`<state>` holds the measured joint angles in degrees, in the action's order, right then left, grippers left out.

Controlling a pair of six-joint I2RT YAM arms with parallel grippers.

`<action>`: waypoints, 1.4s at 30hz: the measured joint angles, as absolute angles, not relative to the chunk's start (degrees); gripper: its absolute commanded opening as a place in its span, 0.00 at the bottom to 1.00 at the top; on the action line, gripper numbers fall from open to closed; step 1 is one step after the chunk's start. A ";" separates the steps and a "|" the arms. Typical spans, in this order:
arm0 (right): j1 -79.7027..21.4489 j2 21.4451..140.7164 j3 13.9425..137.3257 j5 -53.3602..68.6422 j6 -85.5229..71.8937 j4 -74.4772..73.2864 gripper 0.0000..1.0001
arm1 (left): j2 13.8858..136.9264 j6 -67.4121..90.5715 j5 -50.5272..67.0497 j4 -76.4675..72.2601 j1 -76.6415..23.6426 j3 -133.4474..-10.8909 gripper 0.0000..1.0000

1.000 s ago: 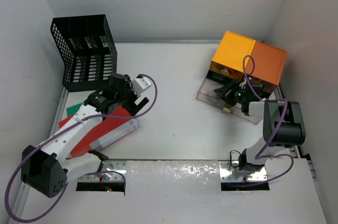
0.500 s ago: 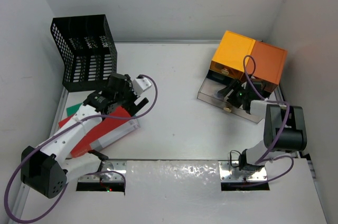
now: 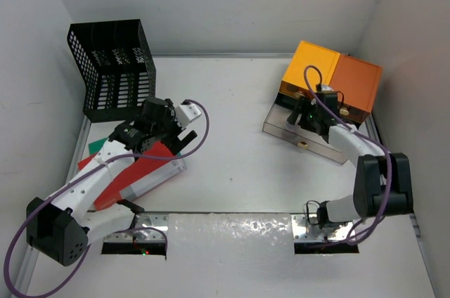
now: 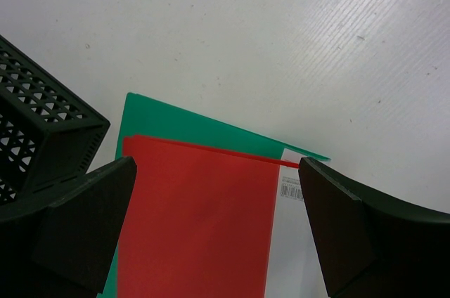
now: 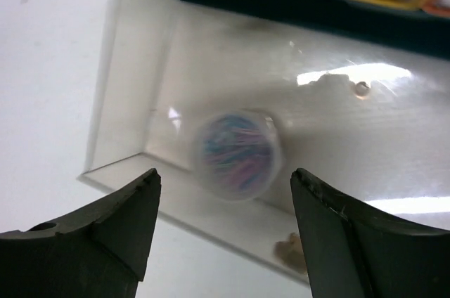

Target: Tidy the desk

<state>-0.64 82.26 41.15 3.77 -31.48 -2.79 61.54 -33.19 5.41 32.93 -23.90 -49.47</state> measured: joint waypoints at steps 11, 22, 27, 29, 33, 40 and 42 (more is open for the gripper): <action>-10.87 67.75 42.26 -4.91 -25.30 -11.33 0.00 | 60.51 -33.15 5.37 33.17 -23.90 -50.09 1.00; -13.63 67.00 29.58 -7.57 -27.07 -13.32 0.00 | 62.85 -32.27 0.95 28.38 -23.90 -44.42 1.00; -13.58 72.07 28.60 -14.92 -28.82 -7.51 0.00 | 60.58 -32.34 -2.70 27.57 -23.86 -40.47 1.00; -13.56 72.07 27.64 -17.69 -29.61 -3.92 0.00 | 59.57 -32.38 -3.95 27.57 -23.79 -39.55 1.00; -13.15 75.53 27.46 -23.81 -29.58 4.01 0.00 | 58.06 -32.49 -5.89 27.57 -23.62 -38.65 1.00; -7.25 86.15 29.06 -26.41 -29.61 17.69 0.00 | 57.84 -32.49 -8.45 27.55 -23.53 -38.54 1.00; -5.28 89.36 30.87 -26.33 -29.58 20.91 0.00 | 57.84 -32.47 -9.08 27.53 -23.51 -38.54 0.99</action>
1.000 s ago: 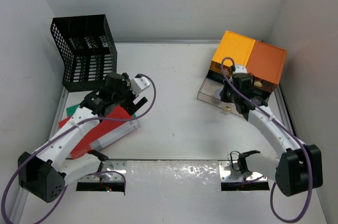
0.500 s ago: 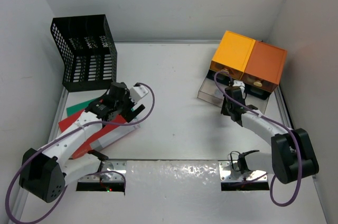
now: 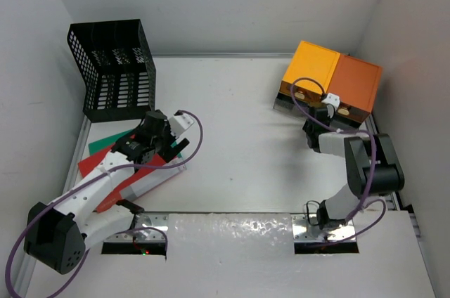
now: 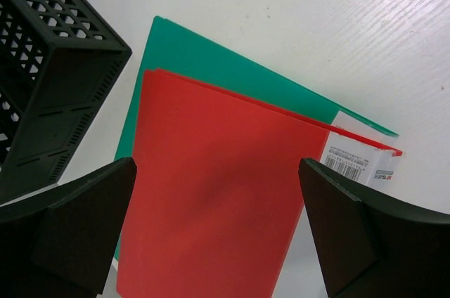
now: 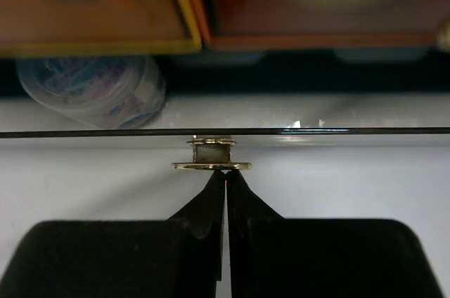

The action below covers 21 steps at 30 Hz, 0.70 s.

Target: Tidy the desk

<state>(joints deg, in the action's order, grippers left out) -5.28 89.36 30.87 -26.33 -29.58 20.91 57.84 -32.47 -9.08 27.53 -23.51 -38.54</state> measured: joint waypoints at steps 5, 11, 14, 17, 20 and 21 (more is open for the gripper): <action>-3.88 96.12 35.18 -25.39 -28.42 27.99 0.00 | 58.98 -32.53 -10.35 27.22 -23.42 -38.54 1.00; -3.92 99.63 37.43 -24.88 -27.38 31.55 0.00 | 63.77 -33.58 -10.02 28.08 -23.31 -38.54 1.00; -3.92 100.47 38.09 -25.08 -27.16 32.67 0.00 | 65.71 -35.31 -7.07 31.18 -23.16 -38.54 0.99; -3.99 100.77 38.79 -25.96 -27.16 32.25 0.00 | 66.52 -37.21 -3.49 35.77 -23.16 -38.54 1.00; -4.03 101.10 39.92 -26.39 -27.16 31.22 0.00 | 66.08 -38.72 -0.64 39.29 -23.75 -38.37 1.00; -4.03 101.06 39.97 -26.33 -27.16 31.27 0.00 | 65.87 -39.00 -0.12 39.97 -24.23 -38.11 0.99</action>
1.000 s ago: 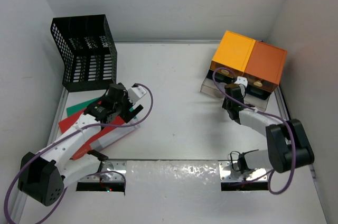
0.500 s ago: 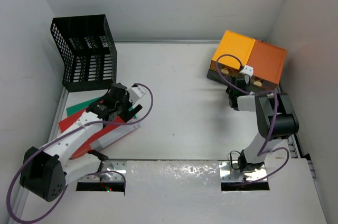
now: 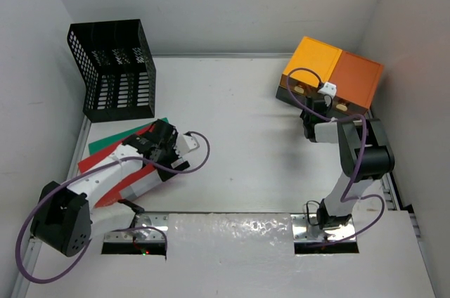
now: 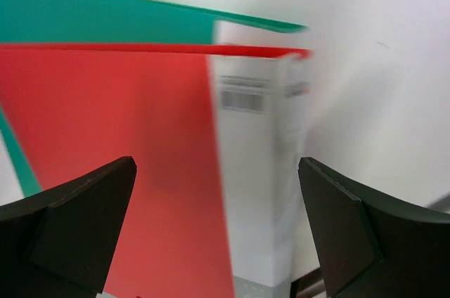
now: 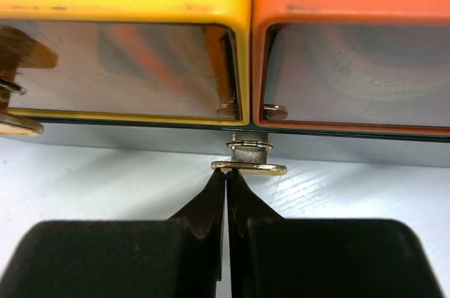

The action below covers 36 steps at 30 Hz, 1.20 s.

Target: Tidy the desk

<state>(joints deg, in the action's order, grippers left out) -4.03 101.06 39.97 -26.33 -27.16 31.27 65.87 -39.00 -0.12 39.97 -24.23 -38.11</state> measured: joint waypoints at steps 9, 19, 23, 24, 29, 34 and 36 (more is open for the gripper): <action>-3.95 93.58 37.36 -19.18 -29.26 31.18 0.00 | 67.24 -38.02 -1.48 42.81 -34.15 -34.24 1.00; -9.32 82.83 32.47 -14.02 -29.54 29.04 0.00 | 68.58 -33.82 -15.07 36.58 -34.09 -30.94 0.82; -12.29 79.35 29.63 -12.78 -29.54 27.51 0.00 | 68.23 -32.97 -16.08 34.39 -34.09 -29.98 0.41; -12.93 78.59 29.21 -12.53 -29.54 26.76 0.00 | 68.12 -32.95 -15.94 34.35 -34.09 -29.74 0.36; -14.50 75.16 27.51 -11.81 -29.56 25.10 0.00 | 67.02 -32.51 -15.62 33.71 -34.09 -28.86 0.00; -15.35 72.10 25.80 -11.77 -29.58 23.24 0.00 | 65.14 -32.80 -16.03 33.19 -34.09 -28.84 0.00; -16.01 70.50 25.15 -11.86 -29.58 22.48 0.00 | 63.66 -32.77 -16.43 33.32 -34.09 -28.91 0.00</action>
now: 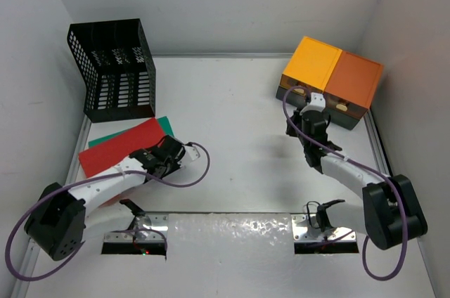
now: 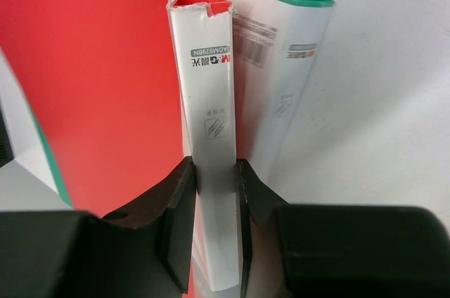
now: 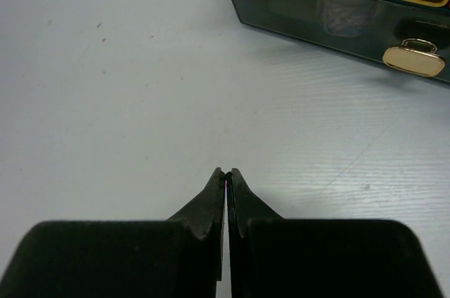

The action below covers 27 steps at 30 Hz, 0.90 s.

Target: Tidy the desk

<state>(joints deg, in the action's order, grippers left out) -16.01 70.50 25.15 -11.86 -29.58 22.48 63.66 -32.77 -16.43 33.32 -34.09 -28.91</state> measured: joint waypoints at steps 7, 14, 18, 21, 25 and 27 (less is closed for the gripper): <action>-24.95 69.45 24.64 -9.98 -27.59 23.88 0.10 | 55.27 -32.38 -19.40 33.80 -34.09 -30.79 0.00; -34.28 87.96 39.27 3.77 -36.47 28.14 0.59 | 47.00 -32.47 -18.61 33.56 -34.09 -32.14 0.00; -34.50 101.14 49.58 10.76 -50.76 34.83 0.70 | 45.63 -32.62 -18.52 32.99 -34.09 -30.92 0.00; -35.27 107.85 53.82 13.45 -59.31 37.69 0.76 | 45.19 -32.69 -18.17 33.28 -34.09 -29.89 0.00; -38.70 118.39 62.11 17.19 -70.48 41.32 0.81 | 43.33 -32.77 -17.87 33.54 -34.09 -29.52 0.00; -41.08 123.70 66.89 19.42 -75.94 43.59 0.81 | 42.85 -32.82 -17.78 33.54 -34.09 -29.50 0.00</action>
